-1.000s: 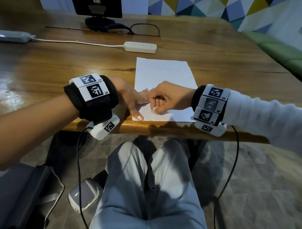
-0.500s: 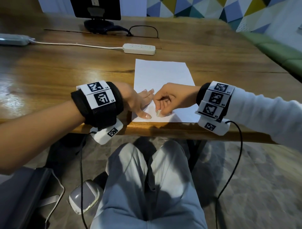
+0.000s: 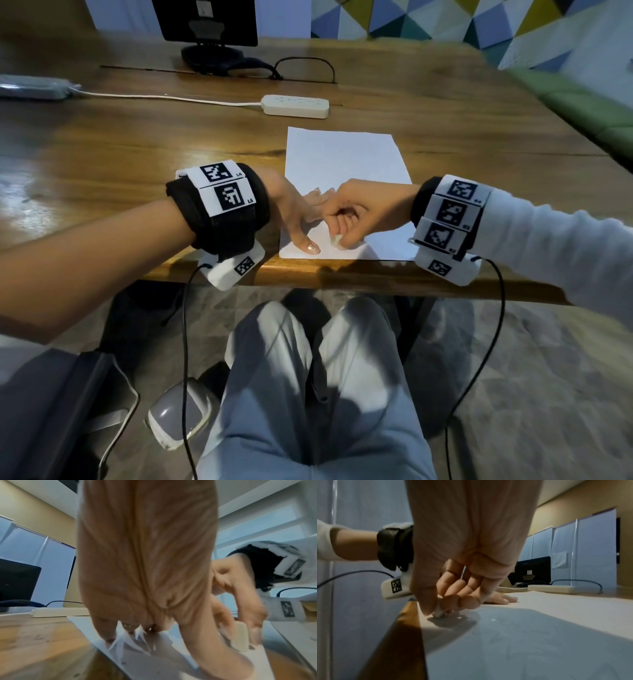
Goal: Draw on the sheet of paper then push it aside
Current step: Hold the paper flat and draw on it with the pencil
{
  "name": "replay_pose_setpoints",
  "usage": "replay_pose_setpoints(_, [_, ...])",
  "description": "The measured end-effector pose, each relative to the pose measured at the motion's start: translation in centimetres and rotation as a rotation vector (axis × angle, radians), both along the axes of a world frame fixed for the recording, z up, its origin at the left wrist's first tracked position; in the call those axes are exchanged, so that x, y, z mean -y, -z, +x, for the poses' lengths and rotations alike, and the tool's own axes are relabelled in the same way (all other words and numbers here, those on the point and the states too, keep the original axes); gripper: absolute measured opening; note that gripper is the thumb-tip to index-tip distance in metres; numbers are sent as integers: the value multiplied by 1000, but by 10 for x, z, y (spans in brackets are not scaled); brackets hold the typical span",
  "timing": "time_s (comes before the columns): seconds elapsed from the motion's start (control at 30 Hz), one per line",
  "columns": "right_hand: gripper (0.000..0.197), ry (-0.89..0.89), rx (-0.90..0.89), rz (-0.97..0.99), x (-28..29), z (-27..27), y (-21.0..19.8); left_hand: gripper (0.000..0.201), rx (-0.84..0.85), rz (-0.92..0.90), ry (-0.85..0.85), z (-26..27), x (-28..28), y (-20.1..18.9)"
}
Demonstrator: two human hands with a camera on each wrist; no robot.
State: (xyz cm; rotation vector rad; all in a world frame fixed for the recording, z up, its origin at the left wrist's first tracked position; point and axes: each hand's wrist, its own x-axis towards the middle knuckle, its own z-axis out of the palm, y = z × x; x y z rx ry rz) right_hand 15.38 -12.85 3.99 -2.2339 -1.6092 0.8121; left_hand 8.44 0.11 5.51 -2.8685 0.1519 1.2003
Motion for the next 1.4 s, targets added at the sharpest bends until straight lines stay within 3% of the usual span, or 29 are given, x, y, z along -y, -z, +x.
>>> replay_pose_setpoints(0.07, [10, -26, -40, -38, 3, 1, -2, 72, 5, -12, 2, 1, 1, -2])
replay_pose_setpoints(0.2, [9, 30, 24, 129, 1, 5, 0, 75, -36, -22, 14, 9, -1, 0])
replay_pose_setpoints(0.33, [9, -43, -52, 11, 2, 3, 0, 79, -47, -8, 26, 11, -3, 4])
replay_pose_setpoints(0.5, [12, 38, 55, 142, -4, 7, 1, 76, -73, -41, 15, 15, -9, 5])
replay_pose_setpoints(0.63, [11, -25, -29, 17, 1, 5, -2, 76, -73, -53, 35, 16, -7, 2])
replay_pose_setpoints(0.73, [11, 28, 15, 111, 0, 7, -1, 82, -84, -30, 36, 17, -7, 2])
replay_pose_setpoints(0.87, [25, 0, -80, -6, 4, 4, -2, 78, -96, -41, 37, 14, -4, -3])
replay_pose_setpoints(0.97, [11, 36, 19, 25, 1, 10, -5, 81, -95, -37, 36, 13, 0, -5])
replay_pose_setpoints(1.03, [12, 76, 40, 77, 0, 9, -3, 84, -99, -40, 31, 13, -1, -5])
replay_pose_setpoints(1.17, [18, 22, -32, -63, 5, 6, -4, 87, -90, -38, 59, 12, -1, -5])
replay_pose_setpoints(1.3, [10, 85, 62, 50, 0, 12, -5, 95, -128, -57, 24, 16, -3, -1])
replay_pose_setpoints(1.4, [18, 45, -61, -74, 7, 8, -5, 97, -74, -26, 66, 16, -4, 0])
